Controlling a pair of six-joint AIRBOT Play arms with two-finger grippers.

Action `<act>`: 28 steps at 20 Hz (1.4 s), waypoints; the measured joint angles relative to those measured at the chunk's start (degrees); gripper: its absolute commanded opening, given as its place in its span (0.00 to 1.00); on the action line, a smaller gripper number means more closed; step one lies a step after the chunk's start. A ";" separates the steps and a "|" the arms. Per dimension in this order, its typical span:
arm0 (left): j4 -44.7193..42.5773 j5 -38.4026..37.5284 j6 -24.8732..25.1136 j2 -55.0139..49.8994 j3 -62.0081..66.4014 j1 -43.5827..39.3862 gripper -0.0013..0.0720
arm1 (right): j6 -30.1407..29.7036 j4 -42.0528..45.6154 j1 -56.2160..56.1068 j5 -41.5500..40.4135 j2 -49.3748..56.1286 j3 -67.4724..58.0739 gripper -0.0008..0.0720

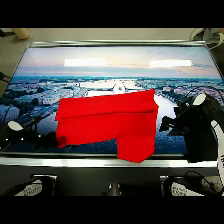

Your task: Fold the shirts.

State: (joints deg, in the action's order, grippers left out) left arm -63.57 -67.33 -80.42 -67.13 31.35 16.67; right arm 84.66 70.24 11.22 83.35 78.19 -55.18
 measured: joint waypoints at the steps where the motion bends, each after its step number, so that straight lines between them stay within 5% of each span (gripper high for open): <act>1: 0.26 0.20 0.00 0.04 -0.15 -0.17 0.05 | -0.92 -0.94 0.00 -0.55 -0.96 2.71 0.70; 7: 0.55 1.14 0.13 0.79 -0.63 -0.61 0.05 | -4.96 -8.87 -0.02 -7.06 -3.52 16.06 0.64; 9: 0.37 1.75 0.26 1.33 -0.68 -0.72 0.05 | -5.68 -11.65 -0.02 -9.53 -3.74 18.67 0.42; 11: 0.24 1.86 0.28 1.75 -0.68 -0.72 0.05 | -6.16 -13.60 -0.04 -12.09 -3.82 20.57 0.04; 21: 0.61 1.64 0.68 7.34 12.13 -0.76 0.05 | -6.75 -18.56 -0.04 -11.58 -7.28 6.69 0.03; 28: 1.99 6.14 -2.01 -4.02 25.79 -1.31 0.05 | -6.25 -23.58 -0.90 -21.35 3.54 -12.74 0.03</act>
State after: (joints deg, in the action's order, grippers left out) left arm -61.58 -61.19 -82.43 -71.16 57.14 15.35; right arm 78.41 46.65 10.33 62.00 81.73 -67.92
